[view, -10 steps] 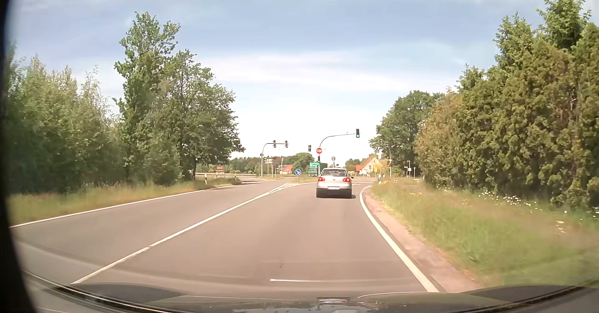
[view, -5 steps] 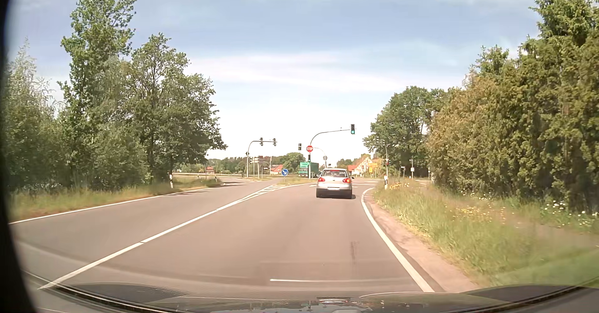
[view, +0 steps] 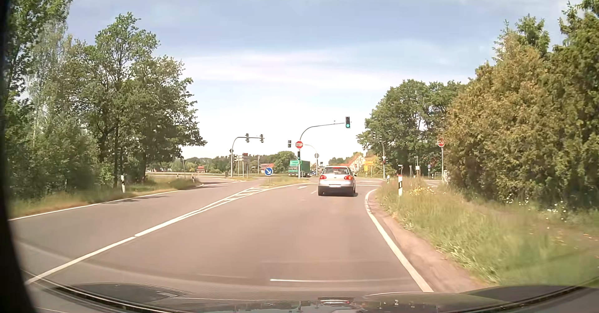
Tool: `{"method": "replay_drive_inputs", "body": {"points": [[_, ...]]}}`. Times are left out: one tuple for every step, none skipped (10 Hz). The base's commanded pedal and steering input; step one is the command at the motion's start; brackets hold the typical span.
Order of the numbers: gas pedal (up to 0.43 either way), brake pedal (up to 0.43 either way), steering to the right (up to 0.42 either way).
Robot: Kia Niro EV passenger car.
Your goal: Follow the waypoints while adhering to traffic rules and regulations
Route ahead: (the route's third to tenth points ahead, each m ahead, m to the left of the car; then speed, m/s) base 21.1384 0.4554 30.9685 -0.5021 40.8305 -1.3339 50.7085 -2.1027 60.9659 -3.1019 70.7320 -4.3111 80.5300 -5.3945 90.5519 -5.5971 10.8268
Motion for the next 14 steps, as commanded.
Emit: {"method": "replay_drive_inputs", "body": {"points": [[0.098, 0.0, 0.019], [0.098, 0.0, 0.019], [0.098, 0.0, 0.02], [0.11, 0.0, 0.021], [0.11, 0.0, 0.022], [0.11, 0.0, 0.023], [0.11, 0.0, 0.023], [0.11, 0.0, 0.023], [0.11, 0.0, 0.024], [0.11, 0.0, 0.024], [0.11, 0.0, 0.024], [0.118, 0.0, 0.024], [0.118, 0.0, 0.024], [0.118, 0.0, 0.024]]}}
